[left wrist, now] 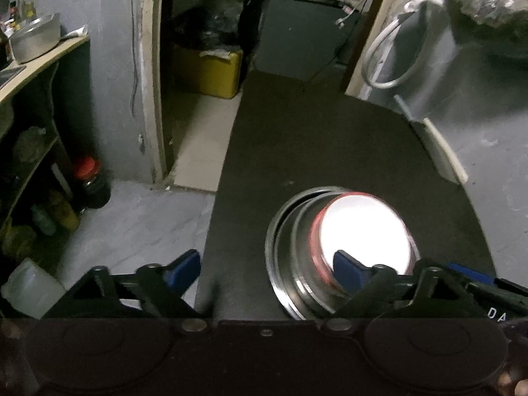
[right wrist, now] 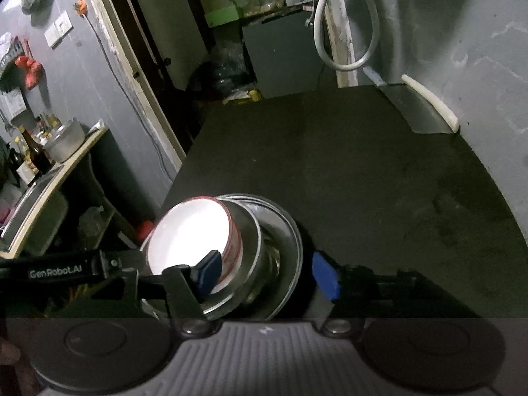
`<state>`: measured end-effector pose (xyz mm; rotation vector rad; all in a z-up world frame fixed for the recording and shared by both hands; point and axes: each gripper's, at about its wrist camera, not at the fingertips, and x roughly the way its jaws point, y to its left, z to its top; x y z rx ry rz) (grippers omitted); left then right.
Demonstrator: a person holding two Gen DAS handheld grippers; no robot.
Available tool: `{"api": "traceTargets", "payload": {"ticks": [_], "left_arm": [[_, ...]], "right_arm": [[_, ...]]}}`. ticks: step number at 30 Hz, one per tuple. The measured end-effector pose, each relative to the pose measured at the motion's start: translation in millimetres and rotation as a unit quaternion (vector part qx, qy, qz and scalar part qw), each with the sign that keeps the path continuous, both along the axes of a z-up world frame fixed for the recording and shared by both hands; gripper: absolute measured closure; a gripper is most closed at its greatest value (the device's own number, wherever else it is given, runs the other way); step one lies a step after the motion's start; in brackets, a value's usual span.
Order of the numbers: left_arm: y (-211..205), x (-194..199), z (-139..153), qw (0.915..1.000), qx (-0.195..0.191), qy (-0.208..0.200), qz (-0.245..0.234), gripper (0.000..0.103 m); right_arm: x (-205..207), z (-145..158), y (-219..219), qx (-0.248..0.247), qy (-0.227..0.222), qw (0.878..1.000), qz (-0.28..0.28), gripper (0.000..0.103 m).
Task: Organize plates and bowls
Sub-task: 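Open both grippers and pull them back from the stack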
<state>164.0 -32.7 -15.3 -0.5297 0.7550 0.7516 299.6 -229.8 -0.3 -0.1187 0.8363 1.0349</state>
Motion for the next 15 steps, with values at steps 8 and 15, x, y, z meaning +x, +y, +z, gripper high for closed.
{"api": "traceTargets", "payload": {"ticks": [8,15], "left_arm": [[-20,-6,16,0.9991,0.037,-0.020,-0.003,0.003],[-36,-22,30,0.9972,0.060,-0.044,-0.003,0.001]], "right_arm": [[-8,15,-16,0.025,-0.019,0.999,-0.006,0.019],[-12,25,-37,0.062,-0.014,0.998,-0.022,0.000]]}}
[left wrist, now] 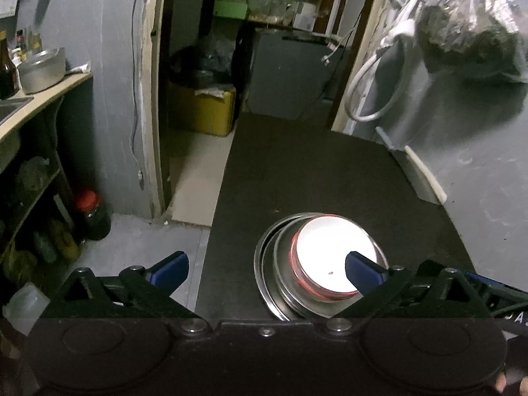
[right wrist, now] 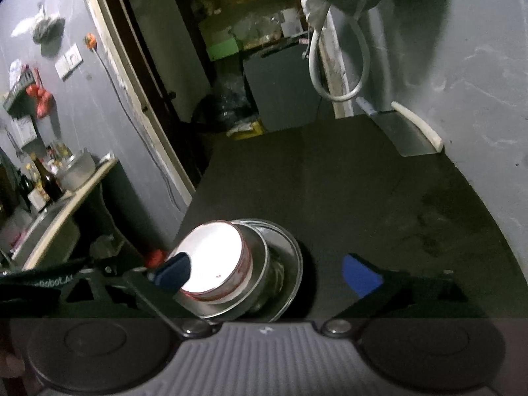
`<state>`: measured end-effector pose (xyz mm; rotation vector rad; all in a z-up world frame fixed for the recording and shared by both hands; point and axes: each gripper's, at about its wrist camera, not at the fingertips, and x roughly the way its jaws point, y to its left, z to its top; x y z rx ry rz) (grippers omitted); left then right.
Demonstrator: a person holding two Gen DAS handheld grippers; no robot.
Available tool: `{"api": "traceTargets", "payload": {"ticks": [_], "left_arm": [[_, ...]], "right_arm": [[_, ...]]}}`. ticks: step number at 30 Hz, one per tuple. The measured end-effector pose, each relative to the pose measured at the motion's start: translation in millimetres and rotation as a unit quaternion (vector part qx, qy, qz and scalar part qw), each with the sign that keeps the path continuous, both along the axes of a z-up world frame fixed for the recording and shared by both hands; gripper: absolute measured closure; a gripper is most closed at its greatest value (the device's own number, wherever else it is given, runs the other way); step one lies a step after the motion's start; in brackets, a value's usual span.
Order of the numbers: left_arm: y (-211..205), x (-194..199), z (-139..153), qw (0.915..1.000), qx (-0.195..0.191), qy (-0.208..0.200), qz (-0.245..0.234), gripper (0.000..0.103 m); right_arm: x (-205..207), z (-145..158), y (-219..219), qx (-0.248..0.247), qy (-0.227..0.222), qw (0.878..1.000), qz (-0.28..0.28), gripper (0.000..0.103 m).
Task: Organize plates and bowls
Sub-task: 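Open both grippers and pull them back from the stack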
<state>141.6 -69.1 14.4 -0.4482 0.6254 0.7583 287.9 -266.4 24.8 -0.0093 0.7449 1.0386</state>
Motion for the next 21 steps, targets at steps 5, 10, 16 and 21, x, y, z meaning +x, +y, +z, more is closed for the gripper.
{"api": "traceTargets", "payload": {"ticks": [5,10,16,21], "left_arm": [[-13,-16,9,0.9995,0.022,-0.020,-0.011,0.001],[-22,-31,13,0.9984,0.033,-0.039,-0.025,0.001],[-31,-58,17,0.9966,0.035,-0.061,-0.045,0.001],[-38,-87,23,0.9950,0.039,-0.074,-0.054,0.001]], "right_arm": [[-8,3,-16,0.016,-0.009,1.000,-0.012,0.000],[-19,11,-36,0.031,-0.017,0.999,-0.039,0.000],[-48,22,-58,0.041,-0.043,0.996,-0.070,0.000],[-80,31,-72,0.041,-0.062,0.992,-0.098,0.000]]}}
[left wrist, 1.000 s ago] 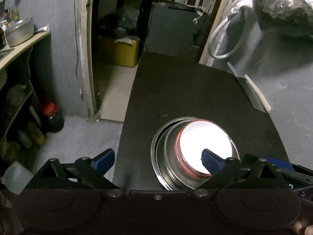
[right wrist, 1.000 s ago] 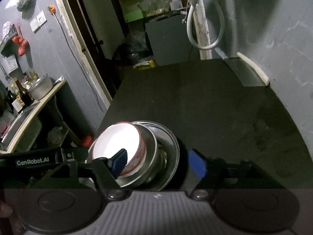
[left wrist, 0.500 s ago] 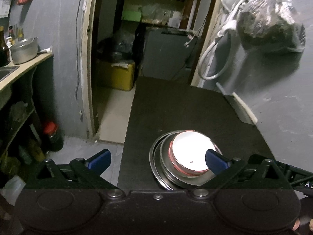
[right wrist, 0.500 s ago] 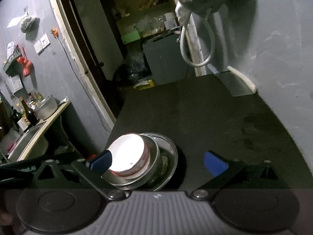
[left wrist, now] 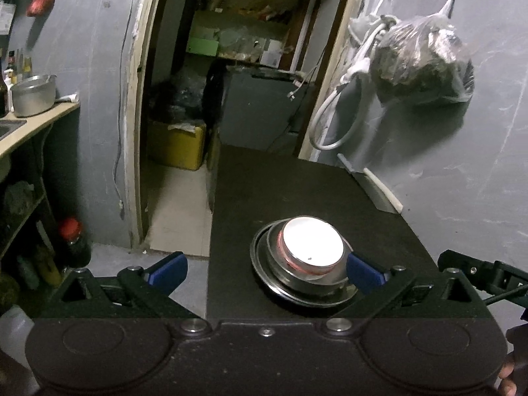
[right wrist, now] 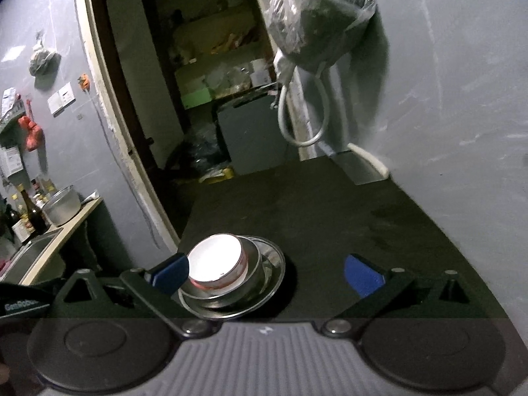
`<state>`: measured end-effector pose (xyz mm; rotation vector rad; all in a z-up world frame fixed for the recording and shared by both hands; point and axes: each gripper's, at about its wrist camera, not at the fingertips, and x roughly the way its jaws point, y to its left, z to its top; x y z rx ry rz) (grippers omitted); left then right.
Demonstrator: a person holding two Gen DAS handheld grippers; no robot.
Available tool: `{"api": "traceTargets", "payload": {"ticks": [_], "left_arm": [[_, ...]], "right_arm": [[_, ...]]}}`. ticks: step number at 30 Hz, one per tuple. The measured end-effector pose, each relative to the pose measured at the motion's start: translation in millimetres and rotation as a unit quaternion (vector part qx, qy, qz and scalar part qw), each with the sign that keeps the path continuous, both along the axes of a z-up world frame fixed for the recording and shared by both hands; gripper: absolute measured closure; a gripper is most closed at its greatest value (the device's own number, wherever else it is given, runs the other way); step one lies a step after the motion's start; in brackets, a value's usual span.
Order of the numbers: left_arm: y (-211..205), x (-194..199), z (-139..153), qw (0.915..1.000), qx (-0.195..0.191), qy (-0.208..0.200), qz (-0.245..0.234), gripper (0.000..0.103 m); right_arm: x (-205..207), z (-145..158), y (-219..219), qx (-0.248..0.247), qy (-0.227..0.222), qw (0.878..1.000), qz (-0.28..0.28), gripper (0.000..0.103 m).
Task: Organize plates and bowls
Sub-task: 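Open both grippers and pull them back from the stack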
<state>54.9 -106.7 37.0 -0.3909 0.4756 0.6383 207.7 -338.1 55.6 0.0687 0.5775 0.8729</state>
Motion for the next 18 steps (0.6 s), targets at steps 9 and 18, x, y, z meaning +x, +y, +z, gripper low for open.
{"api": "traceTargets", "payload": {"ticks": [9,18], "left_arm": [[-11,-53,9,0.9994,0.021,-0.004,-0.028,0.001],[-27,-86,-5,0.9981,0.035,-0.002,-0.051,0.001]], "right_arm": [[-59,6,-23,0.005,-0.014,0.999,-0.041,0.000],[-104,-10,-49,-0.007,-0.019,0.997,-0.075,0.000]]}}
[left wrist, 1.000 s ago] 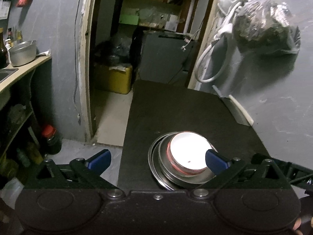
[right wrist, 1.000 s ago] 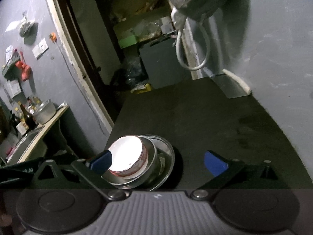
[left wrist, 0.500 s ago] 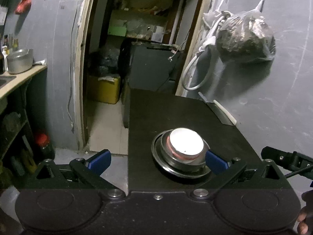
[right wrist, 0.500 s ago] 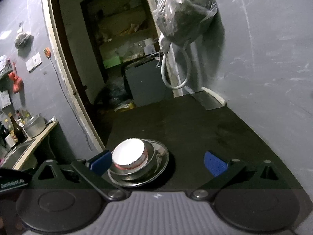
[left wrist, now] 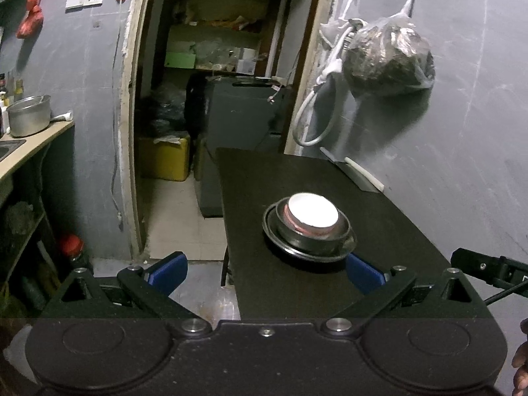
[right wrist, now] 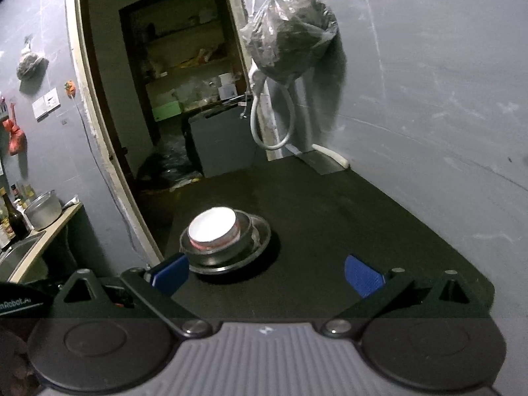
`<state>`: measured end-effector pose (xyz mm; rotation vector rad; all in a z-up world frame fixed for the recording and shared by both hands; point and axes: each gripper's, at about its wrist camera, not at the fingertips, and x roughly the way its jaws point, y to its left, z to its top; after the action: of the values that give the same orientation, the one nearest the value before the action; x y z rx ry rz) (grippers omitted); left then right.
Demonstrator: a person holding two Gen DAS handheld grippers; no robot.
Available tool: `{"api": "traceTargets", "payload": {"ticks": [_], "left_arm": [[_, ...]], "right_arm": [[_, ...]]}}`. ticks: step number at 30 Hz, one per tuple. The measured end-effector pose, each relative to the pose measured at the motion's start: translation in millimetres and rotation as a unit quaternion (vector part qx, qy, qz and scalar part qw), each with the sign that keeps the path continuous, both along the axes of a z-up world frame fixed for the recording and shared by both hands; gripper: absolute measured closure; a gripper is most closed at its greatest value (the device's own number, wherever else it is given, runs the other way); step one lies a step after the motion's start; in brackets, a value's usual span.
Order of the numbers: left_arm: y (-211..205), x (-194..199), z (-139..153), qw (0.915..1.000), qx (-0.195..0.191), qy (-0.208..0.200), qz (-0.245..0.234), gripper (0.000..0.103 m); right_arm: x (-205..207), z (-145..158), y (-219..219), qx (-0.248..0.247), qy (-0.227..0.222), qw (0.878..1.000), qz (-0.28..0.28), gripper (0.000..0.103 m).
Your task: Organize plates and bowls
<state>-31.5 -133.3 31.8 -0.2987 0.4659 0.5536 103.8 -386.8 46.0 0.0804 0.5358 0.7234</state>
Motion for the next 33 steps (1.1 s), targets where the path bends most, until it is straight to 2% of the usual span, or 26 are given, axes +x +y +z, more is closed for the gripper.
{"api": "traceTargets", "payload": {"ticks": [4,11,33], "left_arm": [[-2,-12,-9,0.9999,-0.008,0.008,-0.001,0.001],[3,-19,-14,0.9998,-0.011,0.012,0.006,0.001],[6,-5,-12,0.9998,-0.008,0.016,0.005,0.001]], "right_arm": [[-13,-10,-4,-0.013,0.003,1.000,-0.001,0.000],[-22,-10,2,-0.025,-0.011,1.000,0.012,0.000],[-4,-14,8,-0.030,-0.001,0.999,0.012,0.000]]}}
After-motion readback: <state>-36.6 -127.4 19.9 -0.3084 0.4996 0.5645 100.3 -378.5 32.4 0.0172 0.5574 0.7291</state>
